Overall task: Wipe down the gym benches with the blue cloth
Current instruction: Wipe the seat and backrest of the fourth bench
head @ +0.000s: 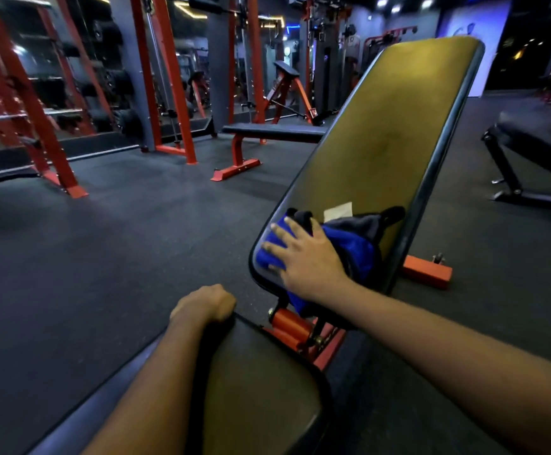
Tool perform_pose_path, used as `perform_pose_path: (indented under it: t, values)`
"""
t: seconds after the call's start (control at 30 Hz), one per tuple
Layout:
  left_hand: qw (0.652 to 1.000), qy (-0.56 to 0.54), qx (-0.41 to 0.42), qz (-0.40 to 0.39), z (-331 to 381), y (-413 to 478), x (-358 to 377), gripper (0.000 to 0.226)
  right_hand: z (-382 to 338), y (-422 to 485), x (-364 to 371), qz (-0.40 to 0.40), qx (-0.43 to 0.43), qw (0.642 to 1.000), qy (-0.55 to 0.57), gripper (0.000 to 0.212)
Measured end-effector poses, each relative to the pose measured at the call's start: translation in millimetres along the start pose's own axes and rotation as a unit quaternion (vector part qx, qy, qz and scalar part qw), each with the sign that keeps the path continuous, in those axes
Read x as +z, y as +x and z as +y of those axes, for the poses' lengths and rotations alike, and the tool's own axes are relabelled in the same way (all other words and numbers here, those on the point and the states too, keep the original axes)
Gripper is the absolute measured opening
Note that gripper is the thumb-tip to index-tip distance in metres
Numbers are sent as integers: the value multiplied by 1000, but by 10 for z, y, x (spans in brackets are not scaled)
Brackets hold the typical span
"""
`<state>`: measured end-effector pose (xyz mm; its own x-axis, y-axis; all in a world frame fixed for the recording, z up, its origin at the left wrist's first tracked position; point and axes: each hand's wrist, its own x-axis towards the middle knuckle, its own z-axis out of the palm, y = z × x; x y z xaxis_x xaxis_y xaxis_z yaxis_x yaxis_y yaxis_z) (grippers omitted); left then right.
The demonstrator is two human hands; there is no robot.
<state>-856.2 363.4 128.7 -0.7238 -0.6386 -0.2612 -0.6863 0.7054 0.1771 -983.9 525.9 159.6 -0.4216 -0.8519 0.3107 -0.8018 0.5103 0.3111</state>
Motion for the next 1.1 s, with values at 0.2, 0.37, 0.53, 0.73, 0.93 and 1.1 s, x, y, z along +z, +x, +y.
perform_pose_path:
  t: [0.2,0.37,0.53,0.73,0.93,1.1]
  values:
    - [964,-217,109,105,177,181,-164,33,626,-500,-110,30,83,996,20,50]
    - [911,-333,189,153,451,243,-274,36,1397,142,-320,0,264,963,47,48]
    - [826,-528,178,80,328,361,-26,37,1096,908,-225,-16,226,974,20,43]
    - [796,-577,175,49,308,399,54,45,269,522,-103,-13,69,997,21,48]
    - [810,-551,195,41,281,431,106,44,-167,-604,89,8,101,994,28,63]
    - [830,-508,226,36,189,516,108,64,438,-719,-91,62,228,971,47,55]
